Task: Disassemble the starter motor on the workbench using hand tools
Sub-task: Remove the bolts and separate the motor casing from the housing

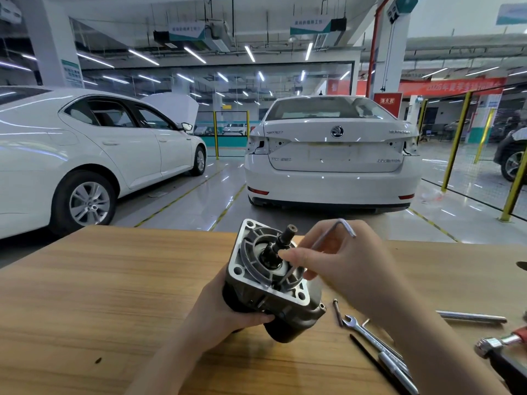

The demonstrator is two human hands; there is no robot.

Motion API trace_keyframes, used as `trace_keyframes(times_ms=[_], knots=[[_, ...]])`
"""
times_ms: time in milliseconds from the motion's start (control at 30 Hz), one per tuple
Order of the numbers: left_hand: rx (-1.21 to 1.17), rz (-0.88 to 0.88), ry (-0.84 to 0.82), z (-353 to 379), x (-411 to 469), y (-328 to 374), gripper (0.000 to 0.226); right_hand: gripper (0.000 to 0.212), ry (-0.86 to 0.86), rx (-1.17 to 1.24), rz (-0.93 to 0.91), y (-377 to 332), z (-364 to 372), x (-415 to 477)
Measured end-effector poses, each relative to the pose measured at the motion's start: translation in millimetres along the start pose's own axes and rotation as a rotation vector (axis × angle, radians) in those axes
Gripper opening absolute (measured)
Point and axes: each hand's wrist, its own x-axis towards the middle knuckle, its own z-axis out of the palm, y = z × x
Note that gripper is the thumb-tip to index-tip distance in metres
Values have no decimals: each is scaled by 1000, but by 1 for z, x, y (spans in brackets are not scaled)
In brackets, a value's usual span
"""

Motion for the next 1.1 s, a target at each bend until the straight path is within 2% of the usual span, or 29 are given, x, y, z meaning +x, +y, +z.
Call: trace_keyframes(times_ms=[67, 167, 300, 467, 667, 833, 900, 1100], knots=[[-6, 2, -9, 0, 0, 0, 74, 32, -4, -100, 17, -2, 1, -2], [-6, -3, -18, -1, 0, 1, 75, 56, -34, -250, 28, -7, 2, -5], [-4, 7, 6, 0, -1, 1, 72, 46, -28, -295, 42, -8, 2, -6], [7, 19, -8, 0, -1, 1, 72, 30, -58, -210, 57, -5, 1, -6], [23, 28, -5, 0, 0, 1, 74, 28, -61, -173, 44, -3, -1, -4], [29, 15, 1, 0, 0, -1, 74, 40, -18, -186, 17, -4, 3, -5], [29, 16, 10, 0, 0, 0, 73, 48, 16, -129, 22, -5, 5, -5], [6, 13, -12, -1, -1, 0, 73, 53, 69, 93, 32, -7, 3, -3]])
